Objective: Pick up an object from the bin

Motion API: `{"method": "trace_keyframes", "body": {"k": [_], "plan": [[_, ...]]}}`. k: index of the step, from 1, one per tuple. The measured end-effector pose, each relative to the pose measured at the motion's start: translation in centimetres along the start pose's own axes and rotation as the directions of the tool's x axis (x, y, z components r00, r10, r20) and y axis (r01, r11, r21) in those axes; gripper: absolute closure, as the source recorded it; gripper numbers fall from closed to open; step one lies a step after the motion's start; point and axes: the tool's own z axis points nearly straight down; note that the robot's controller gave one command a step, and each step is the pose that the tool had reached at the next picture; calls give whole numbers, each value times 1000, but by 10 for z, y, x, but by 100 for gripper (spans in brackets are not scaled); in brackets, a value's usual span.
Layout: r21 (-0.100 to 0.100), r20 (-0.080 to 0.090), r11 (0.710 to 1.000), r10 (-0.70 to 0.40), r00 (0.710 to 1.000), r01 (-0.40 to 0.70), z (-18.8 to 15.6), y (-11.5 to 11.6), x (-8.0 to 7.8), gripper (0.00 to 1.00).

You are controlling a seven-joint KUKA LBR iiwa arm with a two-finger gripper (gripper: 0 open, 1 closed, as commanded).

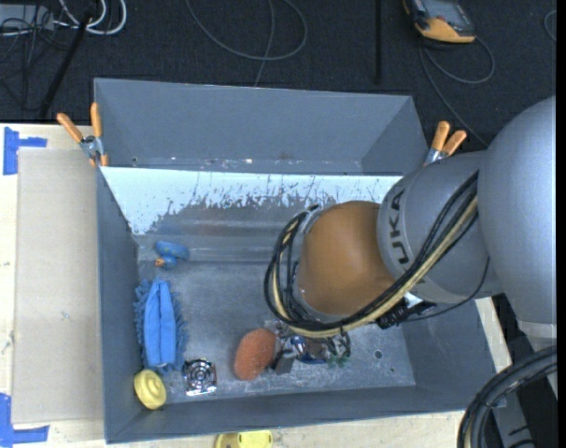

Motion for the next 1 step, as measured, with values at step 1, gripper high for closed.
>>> {"method": "trace_keyframes", "body": {"k": [1], "plan": [[2,10,1000,0,1000,0,-188,-42,13,100]]}}
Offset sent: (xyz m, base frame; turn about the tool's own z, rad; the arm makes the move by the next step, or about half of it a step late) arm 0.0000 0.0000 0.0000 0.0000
